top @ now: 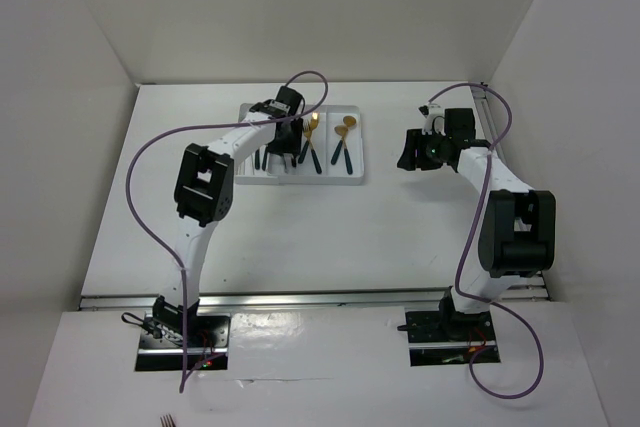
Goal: Sort the eating utensils into containers
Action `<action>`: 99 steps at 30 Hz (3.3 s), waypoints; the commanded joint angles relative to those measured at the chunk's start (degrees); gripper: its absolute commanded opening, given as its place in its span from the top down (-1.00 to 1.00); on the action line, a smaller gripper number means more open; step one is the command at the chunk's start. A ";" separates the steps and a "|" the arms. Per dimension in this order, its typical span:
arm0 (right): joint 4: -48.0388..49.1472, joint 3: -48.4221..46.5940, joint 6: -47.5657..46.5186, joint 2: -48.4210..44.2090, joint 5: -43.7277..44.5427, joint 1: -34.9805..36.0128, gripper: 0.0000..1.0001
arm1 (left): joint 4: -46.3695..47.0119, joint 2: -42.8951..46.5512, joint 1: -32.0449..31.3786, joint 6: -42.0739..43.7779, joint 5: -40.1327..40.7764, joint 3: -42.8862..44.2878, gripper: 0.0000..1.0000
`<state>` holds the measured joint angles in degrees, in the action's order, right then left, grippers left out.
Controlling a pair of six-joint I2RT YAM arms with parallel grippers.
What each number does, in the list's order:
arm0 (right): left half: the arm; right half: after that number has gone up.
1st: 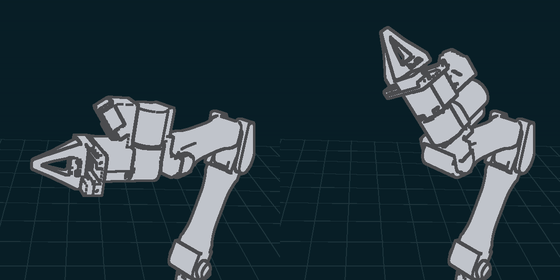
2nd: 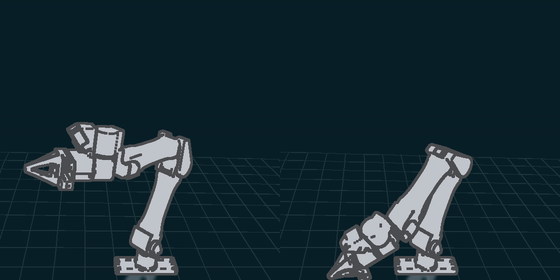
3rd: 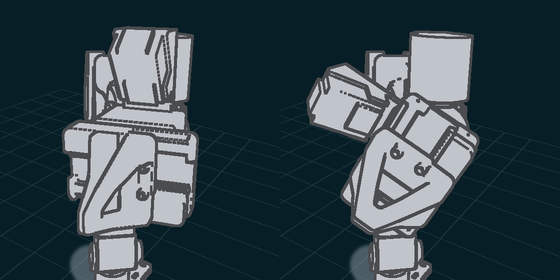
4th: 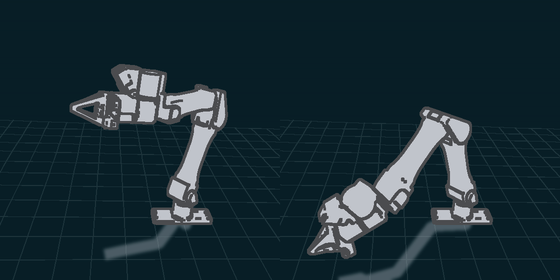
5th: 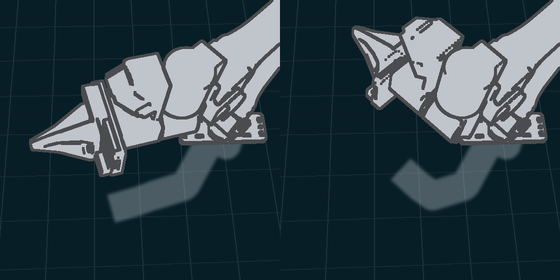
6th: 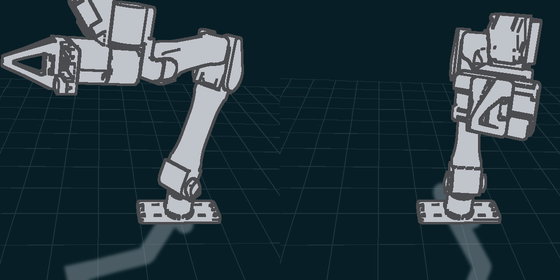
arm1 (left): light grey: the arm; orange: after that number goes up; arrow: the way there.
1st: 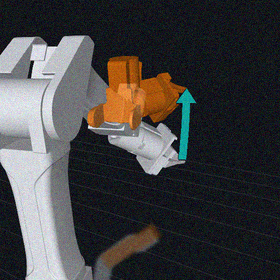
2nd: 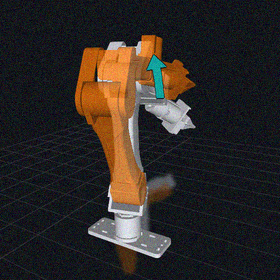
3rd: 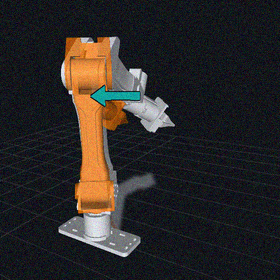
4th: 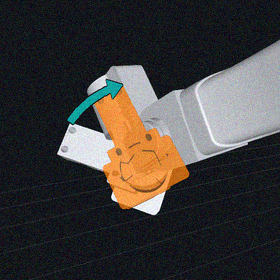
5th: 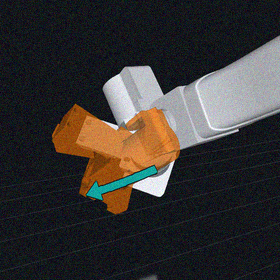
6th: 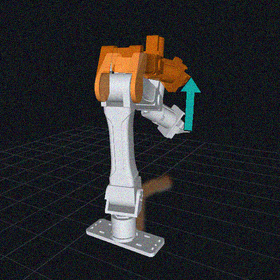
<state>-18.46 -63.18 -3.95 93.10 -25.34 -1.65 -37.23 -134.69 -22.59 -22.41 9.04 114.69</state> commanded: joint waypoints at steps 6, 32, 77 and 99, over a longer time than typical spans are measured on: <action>0.97 0.51 -0.54 -2.48 -0.58 -0.37 -0.15 | 0.58 -1.54 -0.70 1.14 -2.36 1.85 -0.13; 0.44 0.07 -1.06 -1.96 -1.11 -0.90 -0.10 | 2.86 5.22 0.44 -2.28 2.82 -7.28 1.00; 0.44 1.65 -1.06 -4.68 -0.58 -1.43 -0.10 | 13.06 2.42 -0.88 -8.96 -11.58 -0.35 0.16; 1.50 -1.15 0.69 -0.90 -1.64 1.03 -0.10 | 6.65 25.55 8.70 -2.90 7.22 -17.05 0.07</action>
<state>-18.44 -62.13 -3.68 91.81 -26.39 -1.50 -26.46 -104.84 -15.68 -26.72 13.65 100.09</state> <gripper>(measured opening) 0.553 0.464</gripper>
